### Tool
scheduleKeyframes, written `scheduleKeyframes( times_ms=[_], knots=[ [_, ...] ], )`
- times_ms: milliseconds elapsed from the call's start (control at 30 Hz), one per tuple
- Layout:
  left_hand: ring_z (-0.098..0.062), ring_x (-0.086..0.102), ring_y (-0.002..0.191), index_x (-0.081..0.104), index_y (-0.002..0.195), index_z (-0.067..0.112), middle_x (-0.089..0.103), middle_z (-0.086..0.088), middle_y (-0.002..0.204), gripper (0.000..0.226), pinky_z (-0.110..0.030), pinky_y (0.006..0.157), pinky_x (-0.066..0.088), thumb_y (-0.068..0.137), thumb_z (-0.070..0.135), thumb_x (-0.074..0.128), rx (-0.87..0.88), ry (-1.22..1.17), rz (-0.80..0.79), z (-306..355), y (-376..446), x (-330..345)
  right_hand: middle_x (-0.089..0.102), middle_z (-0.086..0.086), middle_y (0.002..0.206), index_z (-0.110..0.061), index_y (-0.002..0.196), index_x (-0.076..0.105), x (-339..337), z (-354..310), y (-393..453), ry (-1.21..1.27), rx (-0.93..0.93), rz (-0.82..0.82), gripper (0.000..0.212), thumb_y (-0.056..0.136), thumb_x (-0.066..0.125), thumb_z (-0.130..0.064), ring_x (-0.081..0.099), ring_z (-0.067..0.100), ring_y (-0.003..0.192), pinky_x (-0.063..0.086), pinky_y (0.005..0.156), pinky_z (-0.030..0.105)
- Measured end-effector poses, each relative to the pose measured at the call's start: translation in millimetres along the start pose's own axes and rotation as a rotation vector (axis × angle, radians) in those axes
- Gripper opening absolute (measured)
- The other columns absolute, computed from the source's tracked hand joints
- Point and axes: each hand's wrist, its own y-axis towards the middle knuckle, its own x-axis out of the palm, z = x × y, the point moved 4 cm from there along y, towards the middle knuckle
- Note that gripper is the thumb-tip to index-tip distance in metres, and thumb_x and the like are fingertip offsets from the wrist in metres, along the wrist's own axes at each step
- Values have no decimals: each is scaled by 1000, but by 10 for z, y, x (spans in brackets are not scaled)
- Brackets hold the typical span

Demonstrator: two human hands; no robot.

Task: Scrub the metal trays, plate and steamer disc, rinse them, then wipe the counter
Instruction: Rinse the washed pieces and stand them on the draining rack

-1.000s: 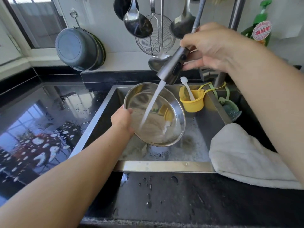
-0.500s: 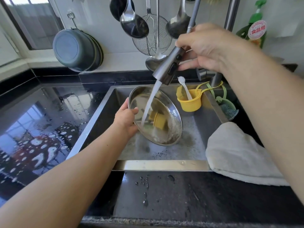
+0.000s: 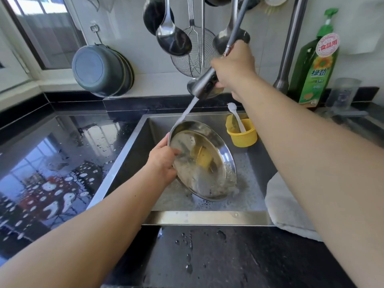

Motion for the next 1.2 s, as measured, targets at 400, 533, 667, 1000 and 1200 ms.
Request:
scheduleKeyframes(
  times_ms=[400, 533, 667, 1000, 1200],
  knots=[
    [-33, 73, 92, 68, 126, 27, 74, -9, 105, 47, -49, 76, 65, 99, -7, 48, 93, 552, 126, 432, 29, 90, 57, 10, 111, -11, 123, 52, -525, 11, -40, -503, -57, -109, 34, 92, 67, -15, 66, 30, 88, 64, 68, 44],
    [-23, 69, 94, 67, 132, 34, 73, 1, 101, 59, -33, 76, 56, 91, -4, 48, 444, 939, 142, 696, -123, 268, 56, 11, 109, -12, 118, 51, -652, 56, -41, -531, -35, -143, 30, 92, 66, -14, 64, 30, 87, 64, 70, 44],
    [-29, 65, 116, 67, 136, 21, 72, -5, 125, 65, -36, 99, 48, 83, -11, 48, 957, 1256, 82, 848, -401, 370, 55, 9, 97, -12, 110, 51, -643, 48, -60, -460, -44, -183, 23, 92, 66, -15, 67, 30, 82, 64, 71, 44],
    [-32, 61, 110, 73, 126, 8, 74, -8, 117, 51, -39, 97, 50, 85, 8, 43, 1441, 1423, -85, 1066, -285, 255, 60, 9, 99, -10, 112, 53, -733, 29, -135, -309, 8, -242, 23, 94, 66, -12, 71, 25, 82, 65, 71, 39],
    [-35, 66, 103, 76, 125, 21, 74, -5, 114, 55, -46, 90, 56, 85, -9, 52, 1180, 1370, 32, 1012, -164, 304, 63, 9, 90, -13, 92, 53, -635, 10, -199, -115, 30, -270, 13, 93, 64, -6, 73, 21, 78, 65, 71, 42]
  ],
)
